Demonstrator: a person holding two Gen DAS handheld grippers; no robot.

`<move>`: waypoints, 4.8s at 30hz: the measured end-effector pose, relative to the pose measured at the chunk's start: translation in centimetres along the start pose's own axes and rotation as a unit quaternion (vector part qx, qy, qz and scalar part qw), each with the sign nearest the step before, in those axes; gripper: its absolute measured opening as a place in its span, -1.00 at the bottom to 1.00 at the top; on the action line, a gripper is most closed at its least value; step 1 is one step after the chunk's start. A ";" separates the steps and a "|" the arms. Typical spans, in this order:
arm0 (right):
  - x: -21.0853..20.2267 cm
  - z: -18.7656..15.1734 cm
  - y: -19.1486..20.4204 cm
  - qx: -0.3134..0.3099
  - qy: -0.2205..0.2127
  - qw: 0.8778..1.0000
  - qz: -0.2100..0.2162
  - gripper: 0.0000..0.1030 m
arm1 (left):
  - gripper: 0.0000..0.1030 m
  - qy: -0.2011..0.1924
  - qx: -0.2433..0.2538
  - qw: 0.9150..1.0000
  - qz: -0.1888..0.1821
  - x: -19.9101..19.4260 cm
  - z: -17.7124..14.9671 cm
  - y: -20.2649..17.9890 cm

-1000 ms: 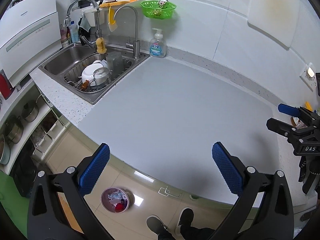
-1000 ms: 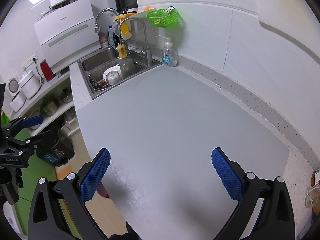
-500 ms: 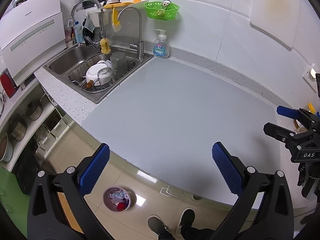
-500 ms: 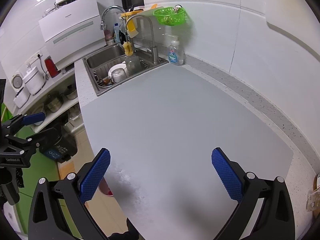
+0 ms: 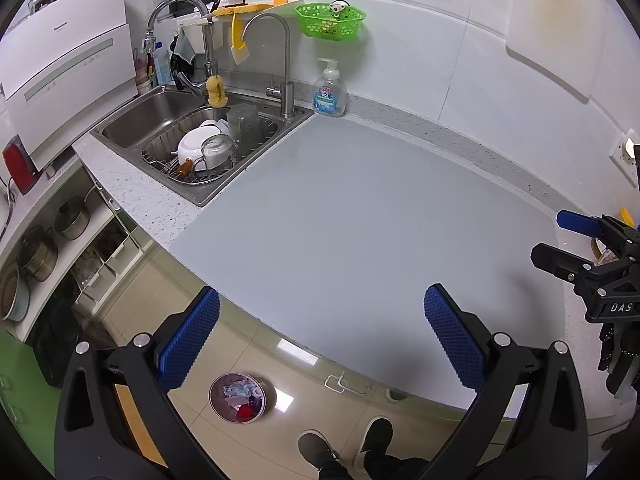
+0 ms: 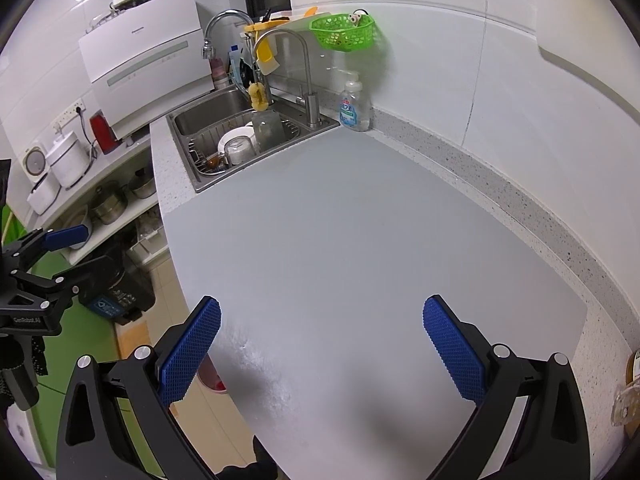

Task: Collect trash

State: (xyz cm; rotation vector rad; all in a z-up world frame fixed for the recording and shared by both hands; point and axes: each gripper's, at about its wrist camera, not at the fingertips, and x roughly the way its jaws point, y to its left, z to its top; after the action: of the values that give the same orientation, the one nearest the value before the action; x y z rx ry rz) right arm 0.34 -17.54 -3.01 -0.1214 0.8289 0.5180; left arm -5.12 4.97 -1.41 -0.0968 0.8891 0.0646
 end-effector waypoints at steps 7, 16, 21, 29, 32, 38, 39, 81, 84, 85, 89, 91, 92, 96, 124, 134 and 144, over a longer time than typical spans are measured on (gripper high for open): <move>0.1 0.3 0.3 -0.001 0.002 1.000 0.003 0.89 | 0.95 0.000 0.001 1.000 0.002 0.0 -0.1 0.1; -0.2 0.2 0.4 -0.002 0.001 1.000 0.001 0.89 | 0.95 0.000 0.001 1.000 0.003 0.0 -0.1 0.2; -0.2 0.2 0.4 -0.001 0.002 1.000 0.001 0.89 | 0.95 0.000 0.001 1.000 0.003 -0.1 -0.1 0.2; -0.3 0.0 0.5 -0.002 0.001 1.000 0.001 0.89 | 0.95 0.001 0.001 1.000 0.002 -0.1 -0.2 0.2; -0.4 -0.1 0.5 -0.003 0.002 1.000 0.001 0.89 | 0.95 0.001 0.001 1.000 0.003 -0.1 -0.2 0.2; -0.3 -0.1 0.5 -0.003 0.002 1.000 0.002 0.89 | 0.95 0.001 0.001 1.000 0.003 -0.2 -0.3 0.3; -0.3 -0.1 0.5 -0.003 0.002 1.000 0.002 0.89 | 0.95 0.002 0.001 1.000 0.003 -0.2 -0.3 0.3; -0.2 -0.4 0.2 -0.007 0.003 1.000 0.007 0.89 | 0.95 0.023 -0.019 1.000 0.002 0.5 0.1 -0.5; -0.2 -0.4 0.2 -0.007 0.003 1.000 0.008 0.89 | 0.95 0.022 -0.019 1.000 0.006 0.3 0.0 -0.7; -0.2 -0.4 0.2 -0.007 0.003 1.000 0.009 0.89 | 0.95 0.022 -0.018 1.000 0.005 0.3 0.0 -0.8; -0.2 -0.4 0.2 -0.007 0.002 1.000 0.009 0.89 | 0.95 0.018 -0.016 1.000 0.006 0.2 0.0 -0.9; -0.2 -0.4 0.2 -0.007 0.003 1.000 0.009 0.89 | 0.95 0.017 -0.018 1.000 0.003 0.2 0.1 -0.8; -0.2 -0.5 0.1 -0.007 0.003 1.000 0.009 0.89 | 0.95 0.017 -0.019 1.000 0.002 0.2 0.1 -0.8; -0.3 -0.5 0.2 -0.007 0.002 1.000 0.009 0.89 | 0.95 0.016 -0.023 1.000 0.001 0.1 0.1 -0.7; -0.3 -0.6 0.1 -0.005 0.004 1.000 0.009 0.89 | 0.95 0.011 -0.022 1.000 0.002 0.1 0.5 -0.6; 0.0 -0.9 0.2 -0.004 0.007 1.000 0.009 0.89 | 0.95 0.010 -0.021 1.000 0.003 0.1 0.7 -0.6; -0.1 -0.9 0.4 -0.004 0.007 1.000 0.010 0.89 | 0.95 0.008 -0.016 1.000 0.015 0.2 0.9 -0.7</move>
State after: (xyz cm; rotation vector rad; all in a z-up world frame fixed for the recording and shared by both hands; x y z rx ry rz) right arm -0.47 -17.45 -3.51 -0.1255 0.8422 0.5394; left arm -4.22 4.36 -0.95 -0.1139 0.9061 0.1068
